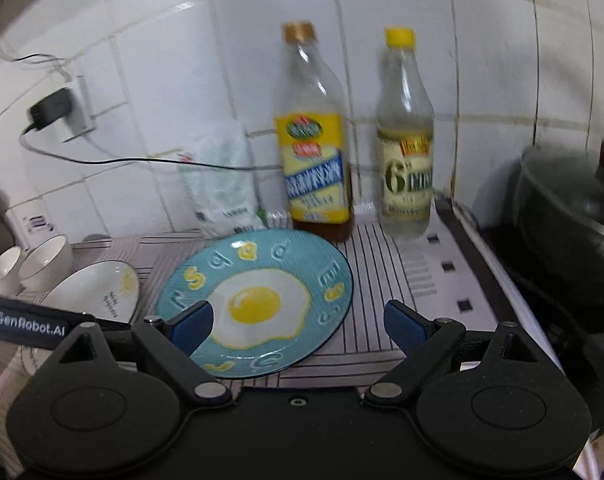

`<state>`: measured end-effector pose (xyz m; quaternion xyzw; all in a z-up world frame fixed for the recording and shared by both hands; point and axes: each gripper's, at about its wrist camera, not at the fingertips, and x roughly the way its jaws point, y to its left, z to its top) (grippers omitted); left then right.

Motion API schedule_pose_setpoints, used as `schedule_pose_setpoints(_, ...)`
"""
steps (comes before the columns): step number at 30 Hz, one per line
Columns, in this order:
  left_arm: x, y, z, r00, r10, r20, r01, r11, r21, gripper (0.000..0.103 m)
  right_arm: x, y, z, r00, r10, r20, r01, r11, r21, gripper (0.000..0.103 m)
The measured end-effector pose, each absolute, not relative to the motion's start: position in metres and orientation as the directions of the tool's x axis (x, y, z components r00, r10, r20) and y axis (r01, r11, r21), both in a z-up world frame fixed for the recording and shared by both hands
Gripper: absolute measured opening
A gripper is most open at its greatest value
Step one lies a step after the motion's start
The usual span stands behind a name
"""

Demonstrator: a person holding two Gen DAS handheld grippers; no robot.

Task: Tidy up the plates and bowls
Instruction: 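Move the left gripper to the blue egg plate and pinch its rim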

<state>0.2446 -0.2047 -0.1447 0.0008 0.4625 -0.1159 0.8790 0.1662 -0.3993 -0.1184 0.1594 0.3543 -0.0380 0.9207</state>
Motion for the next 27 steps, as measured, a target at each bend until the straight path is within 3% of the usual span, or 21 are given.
schedule_pose_setpoints(8,0.266,-0.214,-0.163,0.482,-0.217,-0.849,0.134,0.976,-0.173,0.096,0.197,-0.430,-0.160,0.669,0.148,-0.729,0.321,0.826,0.462,0.080)
schedule_pose_setpoints(14,0.272,-0.221,-0.168,0.422,-0.257,-0.869,0.139,0.966,-0.218,0.090,0.211,-0.441,-0.182,0.625,0.167,-0.762,0.375,0.792,0.481,0.072)
schedule_pose_setpoints(15,0.272,-0.221,-0.169,0.415,-0.263,-0.871,0.138,0.964,-0.226,0.087,0.213,-0.442,-0.184,0.622,0.166,-0.766,0.379,0.792,0.479,0.071)
schedule_pose_setpoints(17,0.275,-0.223,-0.172,0.396,-0.264,-0.880,0.129,0.964,-0.231,0.068,0.215,-0.440,-0.183,0.617,0.142,-0.774,0.376,0.810,0.449,0.067)
schedule_pose_setpoints(19,0.278,-0.224,-0.178,0.363,-0.272,-0.891,0.115,0.962,-0.247,0.066,0.218,-0.441,-0.181,0.620,0.159,-0.768,0.354,0.818,0.455,0.063)
schedule_pose_setpoints(27,0.288,-0.225,-0.185,0.349,-0.298,-0.888,0.084,0.954,-0.286,0.049,0.226,-0.441,-0.189,0.610,0.151,-0.778,0.359,0.822,0.441,0.062)
